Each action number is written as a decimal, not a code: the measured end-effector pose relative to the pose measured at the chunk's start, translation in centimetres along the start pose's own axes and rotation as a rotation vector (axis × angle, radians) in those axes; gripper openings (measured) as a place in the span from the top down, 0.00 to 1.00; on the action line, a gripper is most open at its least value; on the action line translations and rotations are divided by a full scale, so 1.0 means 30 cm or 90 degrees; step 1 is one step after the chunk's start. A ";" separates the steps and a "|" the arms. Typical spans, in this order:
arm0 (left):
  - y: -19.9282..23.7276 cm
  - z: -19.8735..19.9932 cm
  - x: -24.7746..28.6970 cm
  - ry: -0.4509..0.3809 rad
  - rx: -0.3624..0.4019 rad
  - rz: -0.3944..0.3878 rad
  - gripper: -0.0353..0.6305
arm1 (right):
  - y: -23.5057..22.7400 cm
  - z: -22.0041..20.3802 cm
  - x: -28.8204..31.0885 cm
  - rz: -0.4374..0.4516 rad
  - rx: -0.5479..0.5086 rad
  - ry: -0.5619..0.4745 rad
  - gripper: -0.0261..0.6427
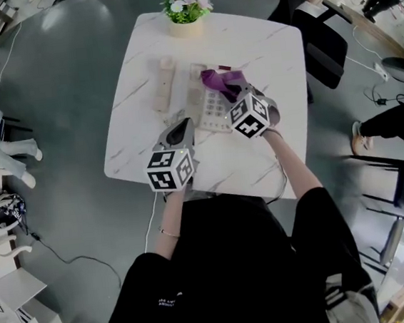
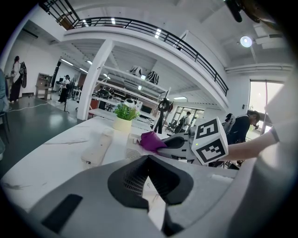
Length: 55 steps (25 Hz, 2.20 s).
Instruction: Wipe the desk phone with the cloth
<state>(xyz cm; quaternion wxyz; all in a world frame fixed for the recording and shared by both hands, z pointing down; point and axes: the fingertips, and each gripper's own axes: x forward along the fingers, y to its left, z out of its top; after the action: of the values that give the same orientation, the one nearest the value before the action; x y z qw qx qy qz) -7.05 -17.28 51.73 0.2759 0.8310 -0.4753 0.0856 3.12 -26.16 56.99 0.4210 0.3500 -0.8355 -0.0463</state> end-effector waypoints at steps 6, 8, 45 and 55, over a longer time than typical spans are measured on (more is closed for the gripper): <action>-0.005 -0.017 -0.012 0.002 0.003 -0.002 0.95 | 0.052 -0.009 -0.014 0.025 0.011 0.006 0.91; -0.007 -0.022 -0.016 0.003 0.003 -0.001 0.95 | 0.064 -0.012 -0.019 0.029 0.011 0.006 0.91; -0.027 -0.048 -0.080 -0.003 -0.004 -0.001 0.95 | 0.309 -0.062 -0.108 0.141 0.045 0.025 0.91; -0.022 -0.043 -0.081 -0.003 -0.001 -0.008 0.95 | 0.358 -0.080 -0.130 0.175 0.074 0.033 0.91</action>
<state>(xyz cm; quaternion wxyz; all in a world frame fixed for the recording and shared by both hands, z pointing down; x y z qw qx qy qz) -7.64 -14.50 51.58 0.2758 0.8339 -0.4710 0.0821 0.57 -15.16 59.90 0.4235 0.2571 -0.8659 0.0695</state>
